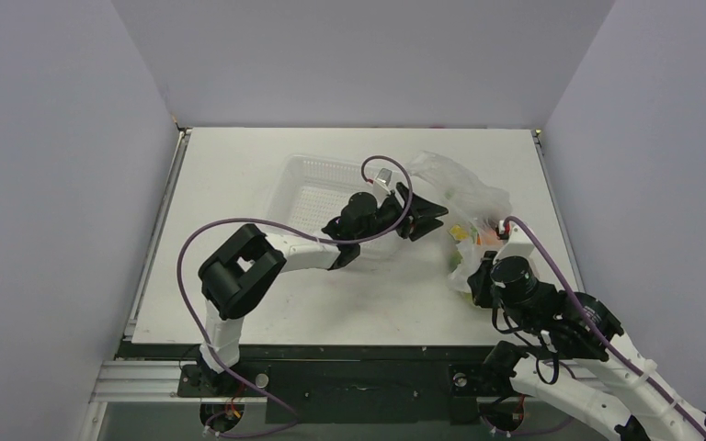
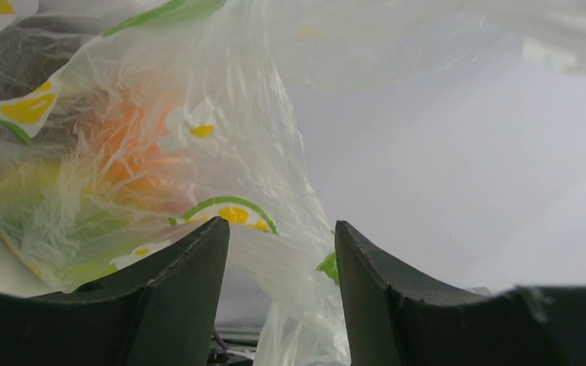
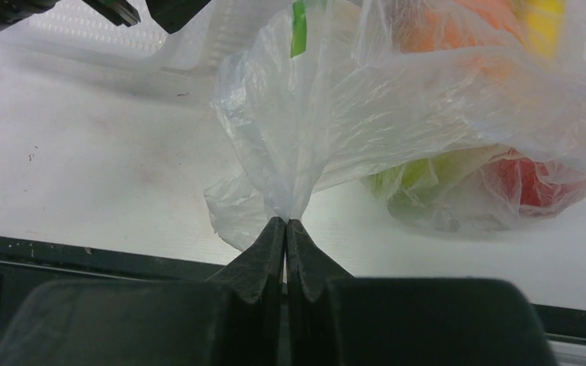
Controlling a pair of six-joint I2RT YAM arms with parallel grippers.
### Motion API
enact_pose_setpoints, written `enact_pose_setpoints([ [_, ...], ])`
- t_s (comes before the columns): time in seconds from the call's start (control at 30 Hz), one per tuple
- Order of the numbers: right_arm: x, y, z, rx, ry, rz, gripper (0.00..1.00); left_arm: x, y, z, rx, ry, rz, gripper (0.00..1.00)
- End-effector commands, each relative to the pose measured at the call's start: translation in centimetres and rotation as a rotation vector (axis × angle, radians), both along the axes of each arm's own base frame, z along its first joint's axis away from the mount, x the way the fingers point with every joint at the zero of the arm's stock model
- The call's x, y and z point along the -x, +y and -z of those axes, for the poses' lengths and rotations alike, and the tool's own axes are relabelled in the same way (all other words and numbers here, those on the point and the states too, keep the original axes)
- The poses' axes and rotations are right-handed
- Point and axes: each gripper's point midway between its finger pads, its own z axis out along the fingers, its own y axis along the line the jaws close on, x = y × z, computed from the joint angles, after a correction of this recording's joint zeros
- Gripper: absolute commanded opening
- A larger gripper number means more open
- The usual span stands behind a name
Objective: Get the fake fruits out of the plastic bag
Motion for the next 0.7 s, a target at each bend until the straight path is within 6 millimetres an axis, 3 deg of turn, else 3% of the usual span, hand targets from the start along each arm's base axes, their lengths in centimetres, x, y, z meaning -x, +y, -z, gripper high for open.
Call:
enact_pose_setpoints([
  [0.0,-0.2,-0.8,0.2,0.015,-0.008,0.043,0.0,-1.0,-1.8,-3.5,0.086,-0.062,-0.019,0.53],
  [0.1,-0.2,-0.8,0.0,0.015,-0.012,0.039,0.0,-1.7,-2.4,-2.8,0.04,-0.049,-0.059,0.54],
  [0.23,-0.2,-0.8,0.1,0.019,-0.014,0.033,0.0,-3.3,-2.9,0.4,-0.162,0.058,-0.148,0.57],
  [0.4,-0.2,-0.9,0.0,0.019,-0.019,0.03,0.0,-3.8,-3.0,2.1,-0.294,0.089,-0.218,0.56],
  [0.5,-0.3,-0.9,-0.3,0.021,-0.029,0.034,0.0,-3.7,-3.0,2.7,-0.312,0.09,-0.213,0.39],
  [0.6,-0.6,-1.0,-0.9,0.029,-0.041,0.035,0.0,-3.4,-2.7,3.4,-0.345,0.069,-0.202,0.29],
  [0.67,-0.9,-1.0,-1.3,0.037,-0.051,0.041,0.02,-3.3,-2.5,3.3,-0.361,0.038,-0.182,0.1],
])
